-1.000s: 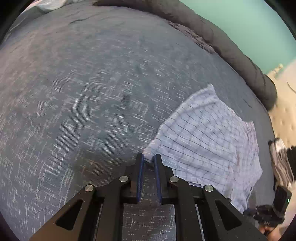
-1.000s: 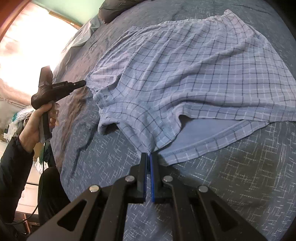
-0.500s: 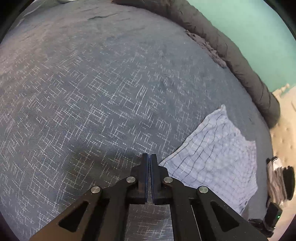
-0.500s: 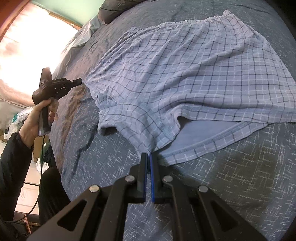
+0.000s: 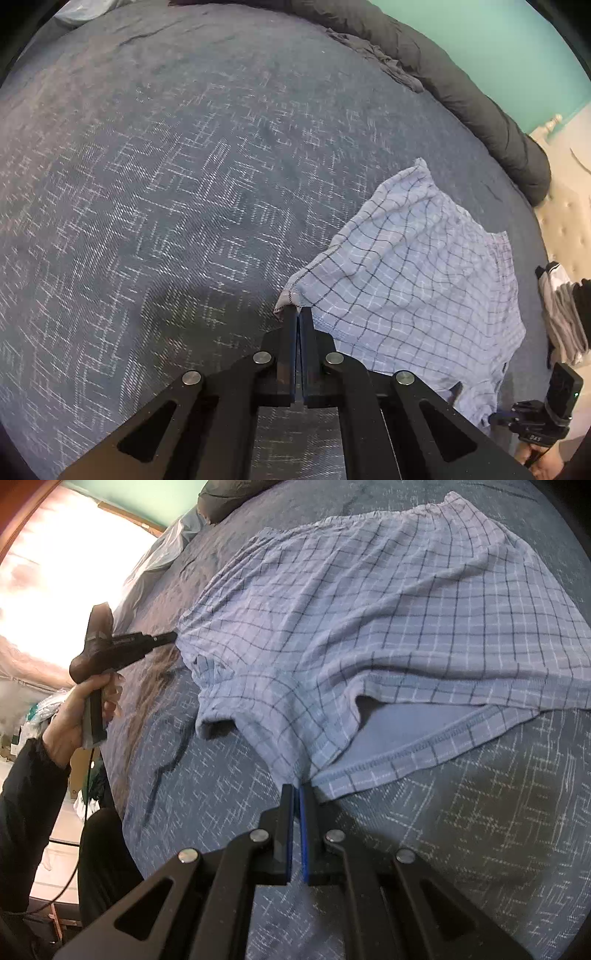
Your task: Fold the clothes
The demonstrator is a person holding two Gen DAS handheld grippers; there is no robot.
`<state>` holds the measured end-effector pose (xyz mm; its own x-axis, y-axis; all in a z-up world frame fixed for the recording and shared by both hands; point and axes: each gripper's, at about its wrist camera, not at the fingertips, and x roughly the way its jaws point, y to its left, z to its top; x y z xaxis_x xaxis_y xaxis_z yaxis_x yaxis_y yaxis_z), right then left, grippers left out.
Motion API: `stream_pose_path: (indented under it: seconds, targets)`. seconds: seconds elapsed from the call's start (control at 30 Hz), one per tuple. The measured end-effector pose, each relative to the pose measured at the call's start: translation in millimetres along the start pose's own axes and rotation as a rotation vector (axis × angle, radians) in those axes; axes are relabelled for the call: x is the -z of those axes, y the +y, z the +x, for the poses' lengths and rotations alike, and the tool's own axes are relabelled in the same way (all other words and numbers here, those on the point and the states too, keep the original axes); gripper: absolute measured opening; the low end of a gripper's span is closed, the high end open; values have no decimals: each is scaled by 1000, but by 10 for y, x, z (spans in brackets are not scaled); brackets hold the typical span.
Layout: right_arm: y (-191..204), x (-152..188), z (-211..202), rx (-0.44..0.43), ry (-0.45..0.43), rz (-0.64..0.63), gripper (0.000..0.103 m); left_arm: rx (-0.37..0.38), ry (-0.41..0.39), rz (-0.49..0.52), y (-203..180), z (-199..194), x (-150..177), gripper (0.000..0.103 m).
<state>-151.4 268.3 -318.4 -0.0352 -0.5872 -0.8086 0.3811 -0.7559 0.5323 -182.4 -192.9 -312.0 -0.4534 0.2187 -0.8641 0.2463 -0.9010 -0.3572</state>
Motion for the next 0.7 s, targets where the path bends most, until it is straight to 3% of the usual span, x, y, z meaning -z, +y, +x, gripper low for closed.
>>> stream_pose_path:
  seconds: [0.17, 0.4, 0.5, 0.7]
  targets:
    - [-40, 15, -38, -7, 1, 7, 3, -16, -2, -26, 41, -46, 4, 1]
    - [-92, 20, -175, -9, -12, 20, 3, -37, -3, -67, 102, -117, 19, 17]
    - [-199, -30, -338, 2, -60, 49, 3, -25, -3, -49, 18, -158, 53, 28]
    - [-608, -226, -769, 82, -214, 170, 4, 73, 6, 63, -543, -138, 149, 30]
